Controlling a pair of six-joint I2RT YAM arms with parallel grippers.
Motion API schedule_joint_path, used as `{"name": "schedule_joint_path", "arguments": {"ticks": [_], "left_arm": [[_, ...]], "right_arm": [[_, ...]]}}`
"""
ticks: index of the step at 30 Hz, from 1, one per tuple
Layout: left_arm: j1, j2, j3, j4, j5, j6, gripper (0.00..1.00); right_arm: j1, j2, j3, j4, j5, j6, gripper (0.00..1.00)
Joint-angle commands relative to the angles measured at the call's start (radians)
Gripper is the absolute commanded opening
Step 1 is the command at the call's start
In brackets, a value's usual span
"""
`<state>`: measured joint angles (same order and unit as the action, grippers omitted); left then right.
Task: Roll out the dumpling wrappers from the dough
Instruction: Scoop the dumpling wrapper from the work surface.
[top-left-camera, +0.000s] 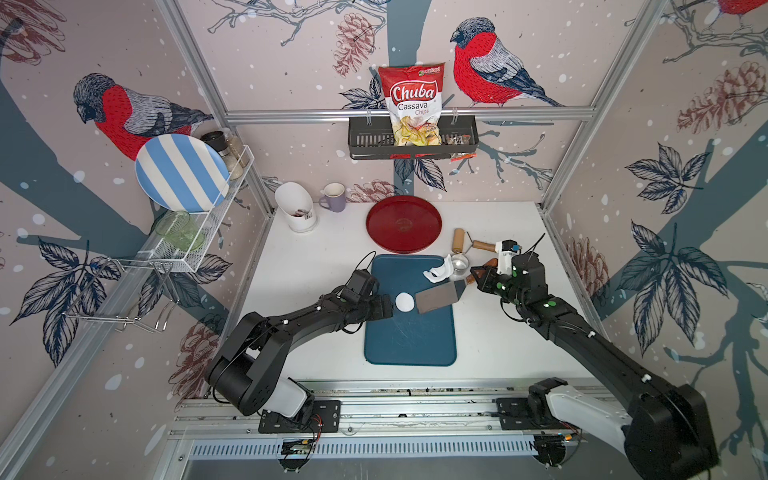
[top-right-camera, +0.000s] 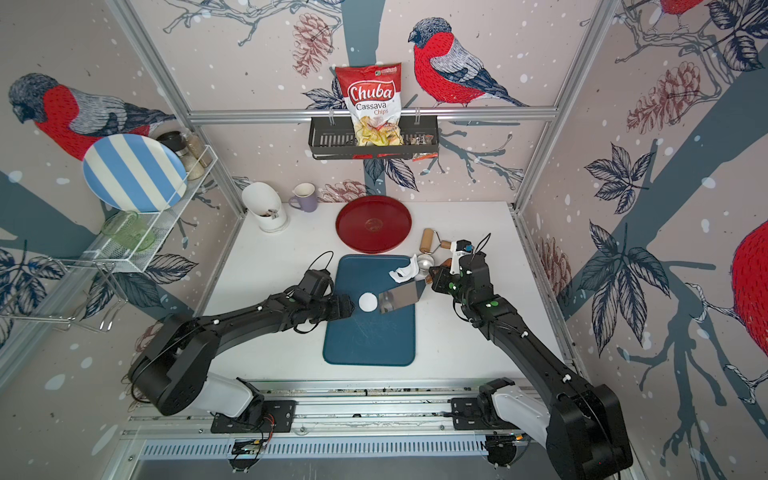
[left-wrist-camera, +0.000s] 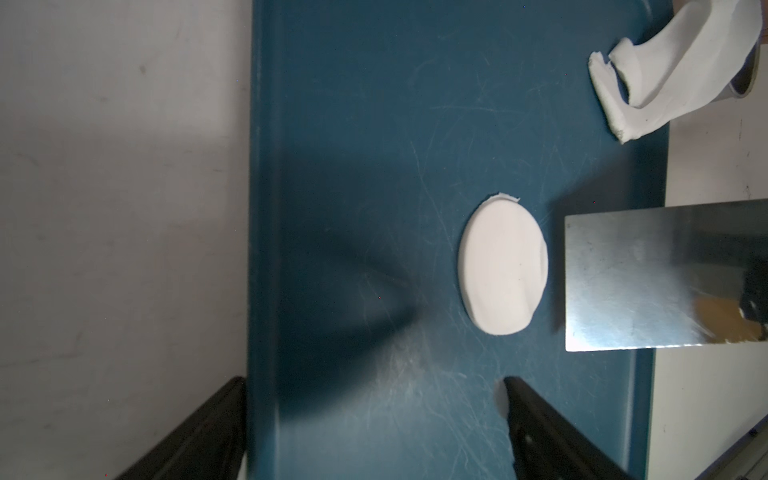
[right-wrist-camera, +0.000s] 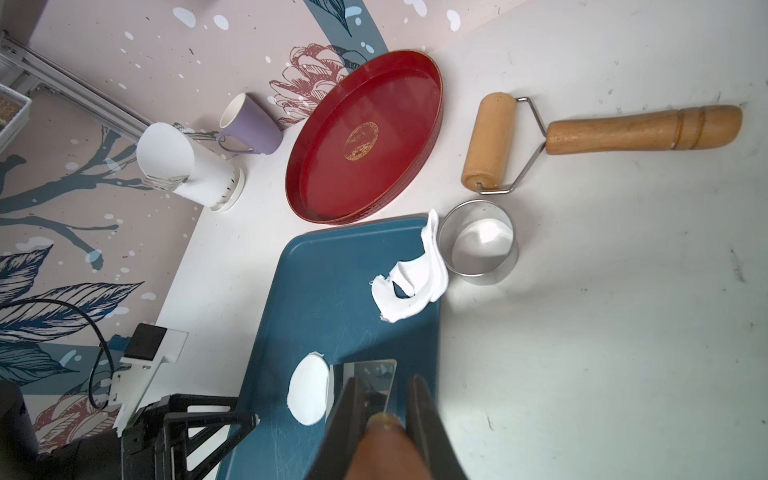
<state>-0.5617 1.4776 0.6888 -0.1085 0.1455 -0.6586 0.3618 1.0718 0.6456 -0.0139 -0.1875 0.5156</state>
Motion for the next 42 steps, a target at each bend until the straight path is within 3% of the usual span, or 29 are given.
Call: {"name": "schedule_joint_path", "arguments": {"ticks": [1,42], "left_arm": [[-0.003,0.001,0.006,0.025,-0.005,-0.007,0.95],[-0.003,0.003,0.002,0.026,-0.006,-0.009,0.95]], "right_arm": [[0.0,0.002,0.0,0.023,-0.009,-0.02,0.0],[0.03,-0.016,0.017,0.049,-0.027,0.001,0.0]]}}
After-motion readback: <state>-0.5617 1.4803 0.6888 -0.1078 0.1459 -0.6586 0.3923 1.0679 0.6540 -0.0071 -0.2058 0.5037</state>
